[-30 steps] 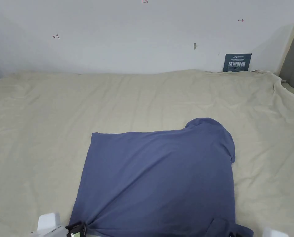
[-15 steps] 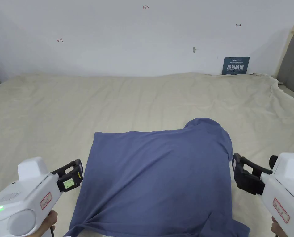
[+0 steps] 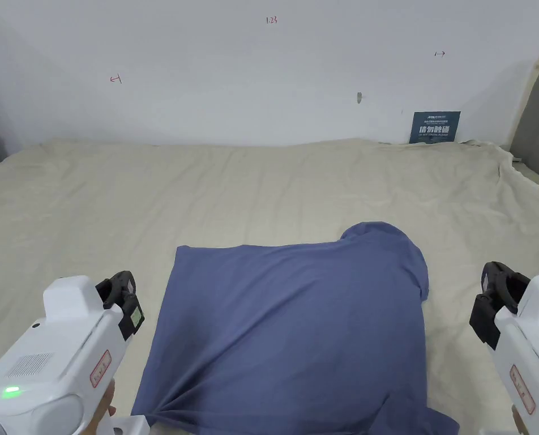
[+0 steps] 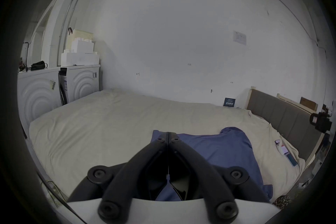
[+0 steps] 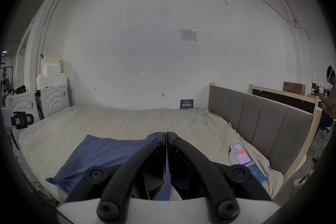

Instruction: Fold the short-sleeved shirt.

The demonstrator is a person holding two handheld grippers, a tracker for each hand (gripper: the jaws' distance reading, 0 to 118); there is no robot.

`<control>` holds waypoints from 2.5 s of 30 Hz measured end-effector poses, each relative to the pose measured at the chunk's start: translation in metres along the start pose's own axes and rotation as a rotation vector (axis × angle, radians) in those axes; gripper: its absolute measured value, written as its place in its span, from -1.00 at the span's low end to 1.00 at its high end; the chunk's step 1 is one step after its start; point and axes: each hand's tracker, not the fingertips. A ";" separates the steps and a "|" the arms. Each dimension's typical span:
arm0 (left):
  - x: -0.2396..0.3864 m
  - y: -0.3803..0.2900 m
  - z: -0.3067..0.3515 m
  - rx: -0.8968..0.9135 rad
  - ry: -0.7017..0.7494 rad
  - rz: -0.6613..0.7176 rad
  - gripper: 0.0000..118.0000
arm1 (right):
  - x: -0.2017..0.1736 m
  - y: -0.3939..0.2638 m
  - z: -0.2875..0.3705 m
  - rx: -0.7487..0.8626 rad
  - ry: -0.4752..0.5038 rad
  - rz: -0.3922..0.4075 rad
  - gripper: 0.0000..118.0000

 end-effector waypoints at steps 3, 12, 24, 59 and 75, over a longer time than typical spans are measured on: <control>0.002 -0.002 -0.004 -0.033 -0.011 -0.030 -1.00 | 0.001 -0.001 -0.002 -0.009 0.006 -0.002 -0.99; -0.022 -0.042 -0.035 -0.366 0.041 -0.022 -0.64 | 0.006 -0.013 -0.007 -0.052 0.020 -0.027 -0.99; -0.076 -0.141 -0.068 -0.768 0.159 0.185 0.36 | 0.006 -0.039 -0.013 -0.148 0.029 -0.042 -0.99; -0.056 -0.113 -0.061 -0.666 0.022 0.126 -0.96 | 0.025 -0.213 -0.042 -0.783 0.033 -0.260 0.21; -0.060 -0.108 -0.071 -0.653 0.020 0.126 -0.96 | 0.036 -0.154 -0.047 -0.550 0.116 -0.207 -0.96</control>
